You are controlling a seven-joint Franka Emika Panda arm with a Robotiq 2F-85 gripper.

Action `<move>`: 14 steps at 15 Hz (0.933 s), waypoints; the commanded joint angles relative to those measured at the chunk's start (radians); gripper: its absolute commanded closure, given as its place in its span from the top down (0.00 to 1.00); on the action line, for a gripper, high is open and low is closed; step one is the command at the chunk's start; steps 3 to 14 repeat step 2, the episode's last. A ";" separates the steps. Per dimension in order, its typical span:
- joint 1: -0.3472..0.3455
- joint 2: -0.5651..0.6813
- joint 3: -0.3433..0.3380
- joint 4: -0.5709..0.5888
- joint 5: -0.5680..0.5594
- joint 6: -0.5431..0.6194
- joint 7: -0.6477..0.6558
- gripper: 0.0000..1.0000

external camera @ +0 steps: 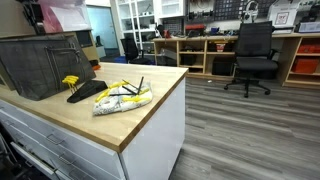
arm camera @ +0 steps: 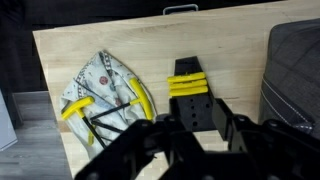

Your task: Remove one black object from the stand, then turn the stand to the right

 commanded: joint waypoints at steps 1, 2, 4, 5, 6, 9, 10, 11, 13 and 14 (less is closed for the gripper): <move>-0.001 0.001 0.001 0.003 0.000 -0.003 0.000 0.41; -0.001 0.001 0.001 0.003 0.000 -0.003 0.000 0.41; -0.001 0.001 0.001 0.003 0.000 -0.003 0.000 0.41; -0.001 0.001 0.001 0.003 0.000 -0.003 0.000 0.41; -0.001 0.001 0.001 0.003 0.000 -0.003 0.000 0.41; -0.001 0.001 0.001 0.003 0.000 -0.003 0.000 0.41; -0.001 0.001 0.001 0.003 0.000 -0.003 0.000 0.41; -0.001 0.001 0.001 0.003 0.000 -0.003 0.000 0.41; -0.001 0.001 0.001 0.003 0.000 -0.003 0.000 0.41; -0.001 0.001 0.001 0.003 0.000 -0.003 0.000 0.41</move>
